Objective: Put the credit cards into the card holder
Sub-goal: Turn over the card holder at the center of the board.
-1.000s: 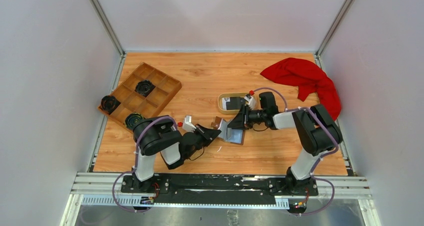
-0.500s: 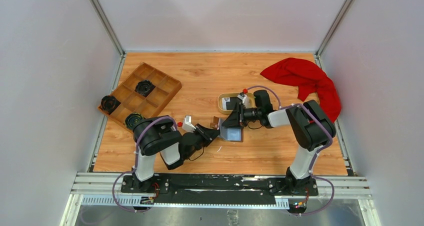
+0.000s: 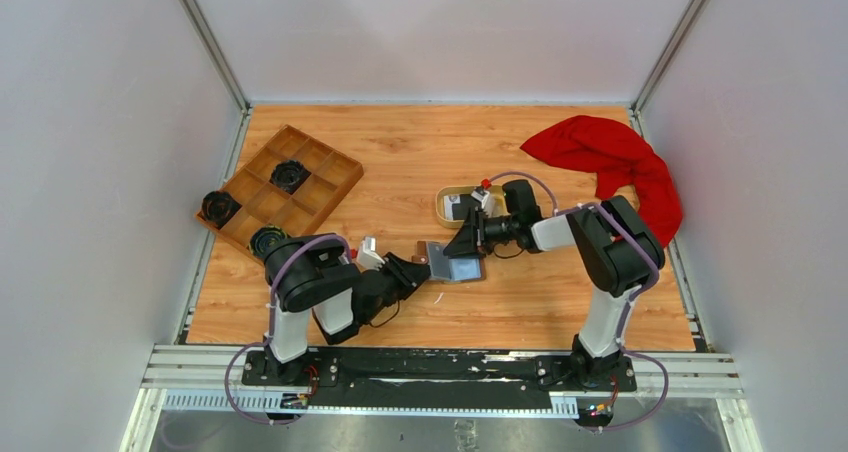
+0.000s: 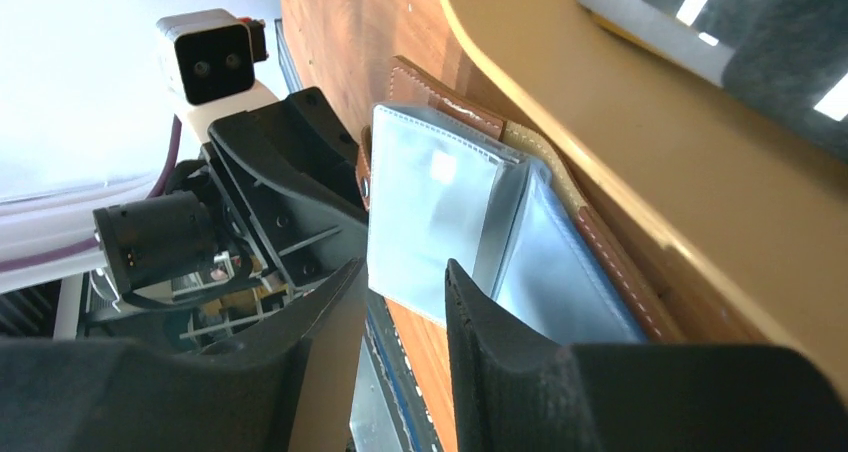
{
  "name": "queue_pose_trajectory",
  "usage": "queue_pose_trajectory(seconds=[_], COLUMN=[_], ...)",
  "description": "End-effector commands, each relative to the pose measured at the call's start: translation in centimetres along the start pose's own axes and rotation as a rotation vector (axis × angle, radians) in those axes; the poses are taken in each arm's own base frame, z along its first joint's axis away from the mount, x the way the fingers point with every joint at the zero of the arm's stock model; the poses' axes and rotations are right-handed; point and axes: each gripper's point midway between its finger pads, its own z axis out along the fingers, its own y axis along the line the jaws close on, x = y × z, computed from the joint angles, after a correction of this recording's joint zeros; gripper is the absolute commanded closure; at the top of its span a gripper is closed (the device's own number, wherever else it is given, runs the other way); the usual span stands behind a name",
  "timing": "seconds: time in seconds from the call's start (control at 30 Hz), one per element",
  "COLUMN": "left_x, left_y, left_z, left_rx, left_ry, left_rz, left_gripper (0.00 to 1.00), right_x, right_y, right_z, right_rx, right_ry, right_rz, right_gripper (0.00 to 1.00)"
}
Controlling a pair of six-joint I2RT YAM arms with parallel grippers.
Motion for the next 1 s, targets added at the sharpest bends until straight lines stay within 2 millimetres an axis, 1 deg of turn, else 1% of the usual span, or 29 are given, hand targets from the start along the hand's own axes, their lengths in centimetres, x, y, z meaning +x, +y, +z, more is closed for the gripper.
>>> queue_pose_trajectory(seconds=[0.0, 0.17, 0.33, 0.53, 0.6, 0.87, 0.97], left_x=[-0.8, -0.8, -0.9, -1.9, -2.2, -3.1, -3.7], left_y=[0.2, 0.7, 1.1, 1.9, 2.2, 1.0, 0.0], left_z=[-0.7, -1.2, -1.6, -2.7, -3.1, -3.5, -3.7], left_rx=[0.000, -0.013, -0.025, -0.055, -0.068, -0.081, -0.092], left_ry=[-0.039, -0.033, -0.034, -0.062, -0.072, -0.077, -0.078], left_rz=[0.040, 0.057, 0.062, 0.088, 0.107, 0.249, 0.354], left_gripper=[0.69, 0.64, 0.61, 0.59, 0.58, 0.57, 0.53], right_x=[0.7, 0.9, 0.9, 1.1, 1.1, 0.8, 0.8], right_y=[-1.5, -2.4, -2.5, -3.7, -3.7, -2.6, -2.2], right_z=[0.7, 1.1, 1.4, 1.4, 1.4, 1.4, 1.5], right_rx=[0.046, 0.075, 0.083, 0.173, 0.183, 0.171, 0.180], right_ry=[0.034, 0.052, 0.063, 0.075, 0.078, 0.078, 0.081], right_rz=[0.028, 0.027, -0.006, -0.063, -0.081, -0.144, -0.189], right_gripper=[0.62, 0.67, 0.70, 0.72, 0.72, 0.71, 0.71])
